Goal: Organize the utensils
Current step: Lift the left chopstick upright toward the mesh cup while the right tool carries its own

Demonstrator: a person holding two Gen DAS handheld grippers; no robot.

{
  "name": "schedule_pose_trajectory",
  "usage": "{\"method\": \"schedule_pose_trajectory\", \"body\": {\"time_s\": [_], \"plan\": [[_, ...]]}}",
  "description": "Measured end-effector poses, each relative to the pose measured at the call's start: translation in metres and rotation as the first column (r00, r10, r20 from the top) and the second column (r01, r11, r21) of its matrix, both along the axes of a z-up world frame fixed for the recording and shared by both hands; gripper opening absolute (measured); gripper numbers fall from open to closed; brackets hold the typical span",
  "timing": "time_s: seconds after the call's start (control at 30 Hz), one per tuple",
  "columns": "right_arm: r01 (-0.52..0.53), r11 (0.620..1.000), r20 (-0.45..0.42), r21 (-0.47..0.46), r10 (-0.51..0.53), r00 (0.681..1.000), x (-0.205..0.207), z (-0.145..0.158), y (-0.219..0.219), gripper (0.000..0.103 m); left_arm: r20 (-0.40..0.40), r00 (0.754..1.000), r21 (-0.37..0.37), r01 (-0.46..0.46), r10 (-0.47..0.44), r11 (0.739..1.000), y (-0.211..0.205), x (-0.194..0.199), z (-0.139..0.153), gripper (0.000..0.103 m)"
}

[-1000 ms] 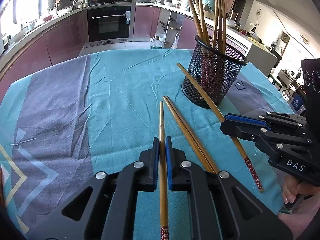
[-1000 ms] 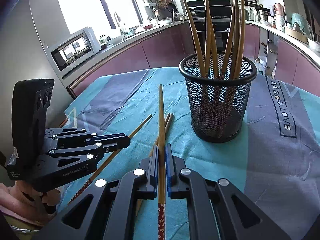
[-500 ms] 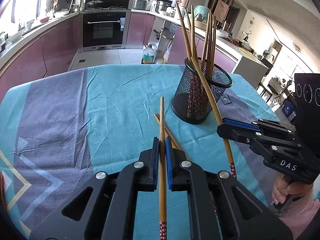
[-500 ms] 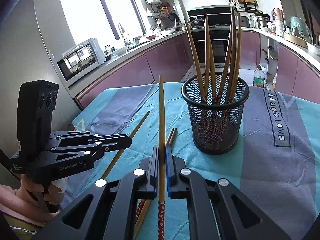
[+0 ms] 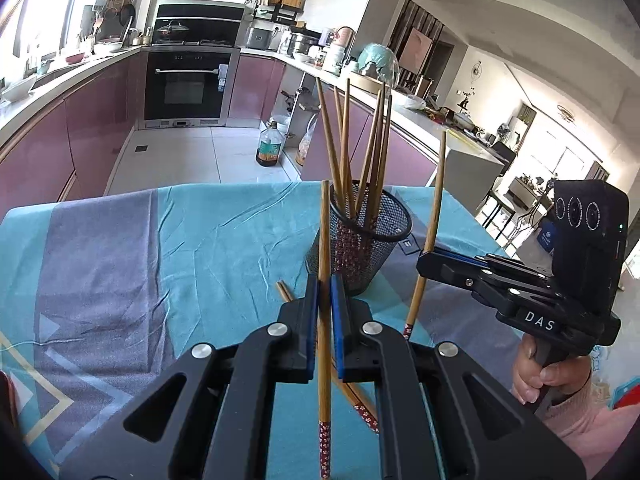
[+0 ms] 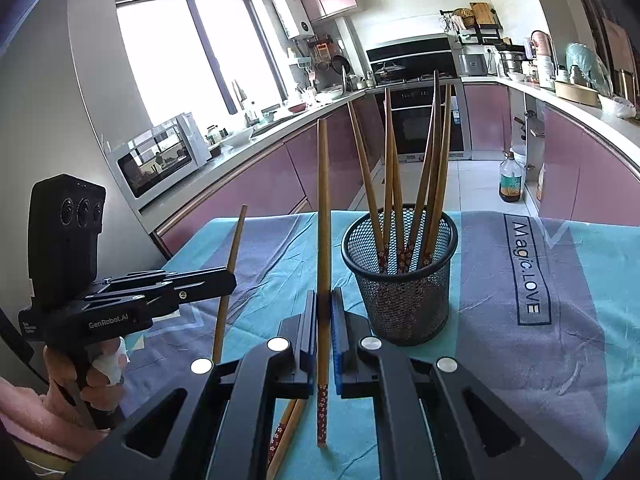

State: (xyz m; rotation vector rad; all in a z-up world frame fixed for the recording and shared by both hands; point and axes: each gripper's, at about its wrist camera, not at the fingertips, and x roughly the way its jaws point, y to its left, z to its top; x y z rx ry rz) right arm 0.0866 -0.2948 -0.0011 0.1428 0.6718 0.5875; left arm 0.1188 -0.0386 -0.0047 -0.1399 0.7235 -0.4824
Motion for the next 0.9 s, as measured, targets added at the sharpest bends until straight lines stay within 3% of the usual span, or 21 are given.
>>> {"method": "schedule_pose_trajectory", "body": {"time_s": [0.5,0.9], "plan": [[0.022,0.999,0.071,0.033,-0.025,0.997,0.004,0.024,-0.017,0.006,0.086,0.996,-0.094,0.032,-0.024,0.995,0.007,-0.010,0.047,0.007],[0.044,0.998,0.133,0.042,-0.049,0.990,0.013,0.047,-0.025,0.006,0.173,0.985,-0.114,0.033,-0.013,0.993,0.004,-0.002,0.084,0.007]]}}
